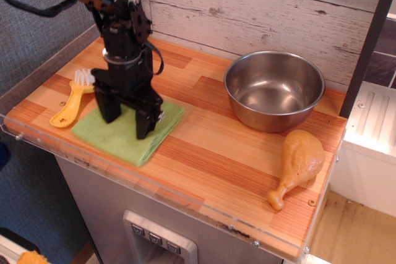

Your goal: Move the green cloth straight up

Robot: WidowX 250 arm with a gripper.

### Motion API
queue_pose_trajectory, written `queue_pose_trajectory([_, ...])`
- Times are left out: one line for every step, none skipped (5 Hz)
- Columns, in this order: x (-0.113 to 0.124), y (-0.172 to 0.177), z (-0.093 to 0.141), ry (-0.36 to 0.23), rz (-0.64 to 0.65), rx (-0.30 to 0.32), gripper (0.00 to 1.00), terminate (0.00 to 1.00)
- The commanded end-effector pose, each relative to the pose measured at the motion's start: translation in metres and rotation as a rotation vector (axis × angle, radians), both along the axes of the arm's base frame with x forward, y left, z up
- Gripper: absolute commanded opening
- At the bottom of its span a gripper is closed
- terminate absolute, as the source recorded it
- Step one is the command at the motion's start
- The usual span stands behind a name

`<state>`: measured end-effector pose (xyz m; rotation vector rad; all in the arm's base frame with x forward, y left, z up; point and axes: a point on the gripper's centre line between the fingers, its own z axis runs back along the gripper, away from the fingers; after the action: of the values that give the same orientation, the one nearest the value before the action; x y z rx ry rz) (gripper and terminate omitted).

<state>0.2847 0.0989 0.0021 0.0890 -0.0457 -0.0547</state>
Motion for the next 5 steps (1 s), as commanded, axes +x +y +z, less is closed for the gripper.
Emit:
queue_pose_trajectory([0.059,-0.009,-0.028,-0.007,-0.041,-0.051,1.0,0.0])
queue_pose_trajectory([0.094,-0.021,-0.026,-0.041,-0.074,-0.069,1.0,0.0])
queue_pose_trajectory([0.117,-0.033,-0.023,-0.054,-0.11,-0.074,1.0,0.0])
queue_pose_trajectory([0.118,-0.035,-0.016,-0.06,-0.092,-0.072,1.0,0.0])
queue_pose_trajectory([0.117,-0.031,0.006,-0.098,-0.054,-0.08,1.0,0.0])
